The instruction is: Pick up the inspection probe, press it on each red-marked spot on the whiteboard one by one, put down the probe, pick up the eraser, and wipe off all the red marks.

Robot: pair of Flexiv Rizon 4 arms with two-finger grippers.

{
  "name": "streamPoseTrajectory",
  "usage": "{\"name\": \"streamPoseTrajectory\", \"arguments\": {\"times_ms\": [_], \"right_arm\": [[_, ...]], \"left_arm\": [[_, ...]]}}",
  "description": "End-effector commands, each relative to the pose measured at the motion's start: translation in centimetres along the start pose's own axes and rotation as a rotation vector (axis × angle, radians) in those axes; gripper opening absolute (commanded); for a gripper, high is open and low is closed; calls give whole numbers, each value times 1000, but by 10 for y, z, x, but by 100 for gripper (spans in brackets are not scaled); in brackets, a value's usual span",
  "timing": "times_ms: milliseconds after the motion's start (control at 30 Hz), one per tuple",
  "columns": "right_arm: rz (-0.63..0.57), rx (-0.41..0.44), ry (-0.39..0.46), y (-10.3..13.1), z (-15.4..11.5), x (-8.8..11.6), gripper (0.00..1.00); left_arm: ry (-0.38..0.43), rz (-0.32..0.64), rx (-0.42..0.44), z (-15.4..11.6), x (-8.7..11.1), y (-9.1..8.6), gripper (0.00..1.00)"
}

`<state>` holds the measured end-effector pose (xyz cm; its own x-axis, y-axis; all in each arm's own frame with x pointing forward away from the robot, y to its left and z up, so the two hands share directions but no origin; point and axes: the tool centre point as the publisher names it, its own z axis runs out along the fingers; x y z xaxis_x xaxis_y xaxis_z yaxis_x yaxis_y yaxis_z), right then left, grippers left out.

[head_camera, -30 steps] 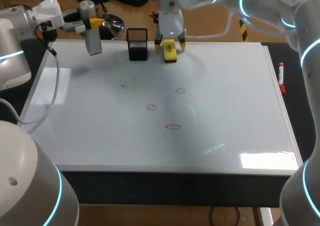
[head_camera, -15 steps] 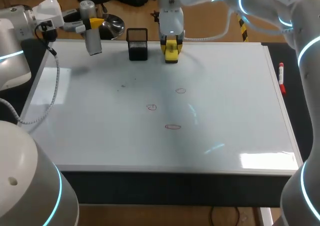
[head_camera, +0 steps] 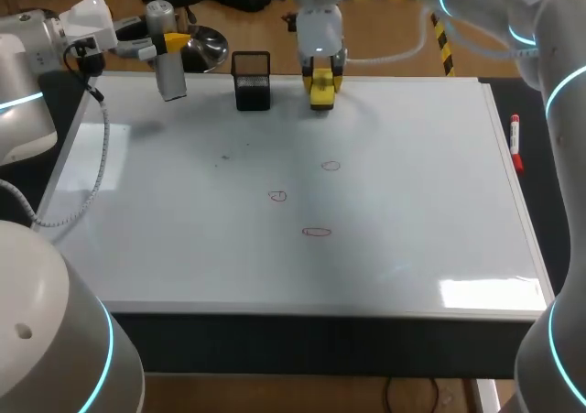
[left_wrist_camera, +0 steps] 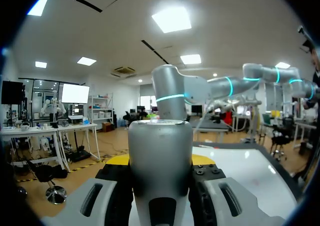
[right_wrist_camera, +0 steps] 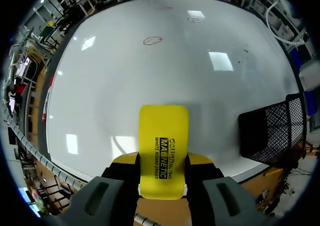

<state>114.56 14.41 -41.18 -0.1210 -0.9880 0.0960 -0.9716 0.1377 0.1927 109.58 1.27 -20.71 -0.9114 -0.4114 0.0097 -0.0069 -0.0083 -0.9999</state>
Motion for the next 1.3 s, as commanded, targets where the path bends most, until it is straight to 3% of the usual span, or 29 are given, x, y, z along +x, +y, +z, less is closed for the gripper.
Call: {"name": "streamPoseTrajectory", "arguments": {"times_ms": [33,333,700,1067,1300], "right_arm": [[17,68,-12,37,-29,30,0],[111,90,-21,61,-35,67,0],[199,135,0,110,-49,101,0],[302,221,56,157,-49,137,0],[359,256,90,174,-45,153,0]], "left_arm": [[-4,2,2,0,1,-1,0],[-4,2,2,0,1,-1,0],[-4,2,2,0,1,-1,0],[-4,2,2,0,1,-1,0],[-4,2,2,0,1,-1,0]]}}
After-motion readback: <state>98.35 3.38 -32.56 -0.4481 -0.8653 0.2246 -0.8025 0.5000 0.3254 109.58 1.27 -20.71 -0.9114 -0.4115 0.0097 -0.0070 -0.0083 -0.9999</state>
